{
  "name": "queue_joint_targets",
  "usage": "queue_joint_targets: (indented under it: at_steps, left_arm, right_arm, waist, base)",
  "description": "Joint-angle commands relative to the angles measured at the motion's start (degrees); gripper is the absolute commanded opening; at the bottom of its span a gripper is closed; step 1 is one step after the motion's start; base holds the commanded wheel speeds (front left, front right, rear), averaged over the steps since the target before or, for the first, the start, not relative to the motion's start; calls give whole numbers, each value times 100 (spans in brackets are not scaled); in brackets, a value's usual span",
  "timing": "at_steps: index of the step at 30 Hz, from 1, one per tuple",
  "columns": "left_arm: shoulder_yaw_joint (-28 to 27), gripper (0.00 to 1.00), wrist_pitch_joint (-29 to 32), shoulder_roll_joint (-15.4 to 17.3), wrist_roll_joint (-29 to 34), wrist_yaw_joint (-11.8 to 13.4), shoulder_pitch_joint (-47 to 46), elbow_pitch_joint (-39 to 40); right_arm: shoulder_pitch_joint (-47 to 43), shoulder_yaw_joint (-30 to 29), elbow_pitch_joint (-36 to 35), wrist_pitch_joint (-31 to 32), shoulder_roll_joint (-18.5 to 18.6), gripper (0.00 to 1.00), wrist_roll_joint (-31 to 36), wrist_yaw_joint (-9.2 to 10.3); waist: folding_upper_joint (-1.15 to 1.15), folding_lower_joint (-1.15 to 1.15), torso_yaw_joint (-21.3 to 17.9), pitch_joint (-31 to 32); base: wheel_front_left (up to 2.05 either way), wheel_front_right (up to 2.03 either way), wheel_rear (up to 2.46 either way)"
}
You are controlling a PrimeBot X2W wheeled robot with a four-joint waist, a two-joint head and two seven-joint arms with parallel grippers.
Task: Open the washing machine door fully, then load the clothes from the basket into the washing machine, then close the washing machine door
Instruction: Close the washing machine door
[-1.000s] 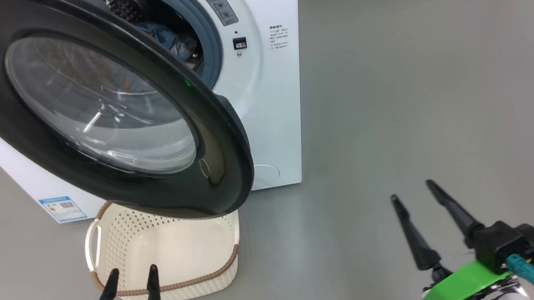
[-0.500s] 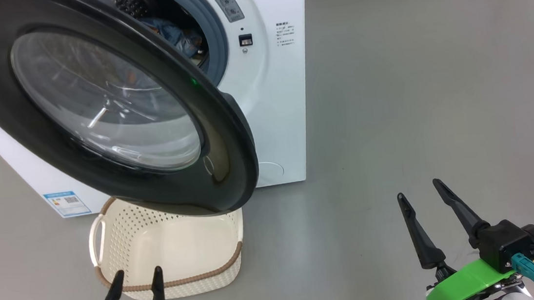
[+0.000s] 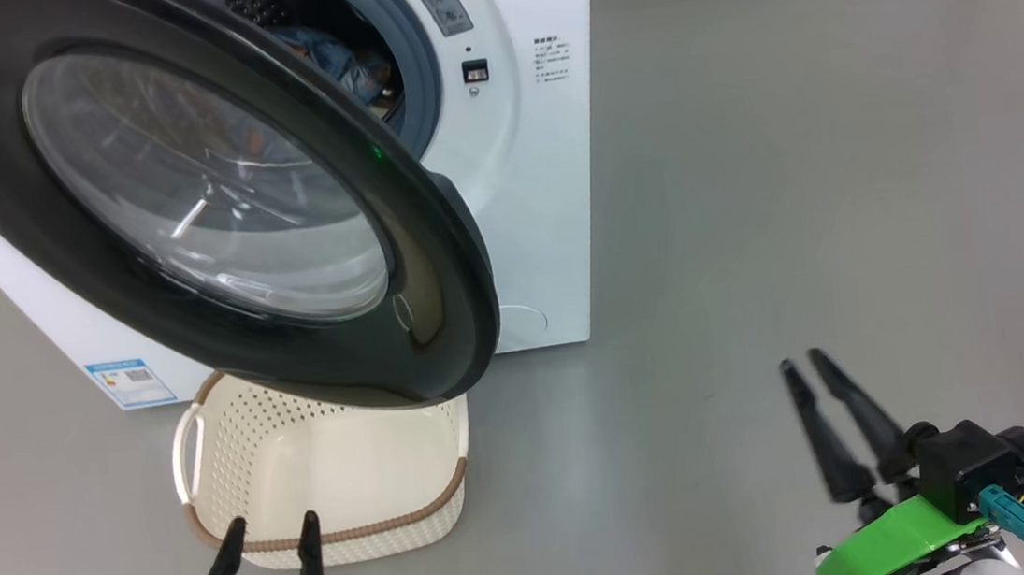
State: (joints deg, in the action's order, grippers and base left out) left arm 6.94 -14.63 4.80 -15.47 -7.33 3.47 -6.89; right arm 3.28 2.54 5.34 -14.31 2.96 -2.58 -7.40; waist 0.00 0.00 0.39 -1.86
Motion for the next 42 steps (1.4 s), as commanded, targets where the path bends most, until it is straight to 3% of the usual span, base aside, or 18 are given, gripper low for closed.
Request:
queue_joint_targets:
  at_steps: [1, 8, 27, 36, 42]
  left_arm:
    - [-136, 100, -37, 69, -38, -15, -273, 107]
    - [-53, 100, -37, 66, -12, -15, -428, 132]
    - [240, 100, -37, -87, -10, -15, -903, 73]
    - [395, 100, -37, -160, -70, -15, -1059, 79]
    - [464, 100, -37, -179, -94, -15, -1158, 77]
  right_arm:
    - [90, 129, -197, -69, -8, 0, 74, -9]
    - [434, 541, -395, -69, 54, 0, 204, -9]
    - [2251, 2781, 112, -69, 1263, 0, -371, -9]
    - [2871, 3075, 406, -69, 1482, 0, -545, -9]
    - [3124, 2971, 572, -69, 1598, 0, -627, -9]
  waist:
    - [0, 0, 40, -53]
    - [0, 0, 226, -345]
    - [0, 0, 1061, -1184]
    - [0, 0, 1438, -1555]
    - [0, 0, 1637, -1814]
  base:
    - [0, 0, 0]
    - [0, 0, 0]
    - [0, 0, 0]
    - [0, 0, 0]
    - [0, 0, 0]
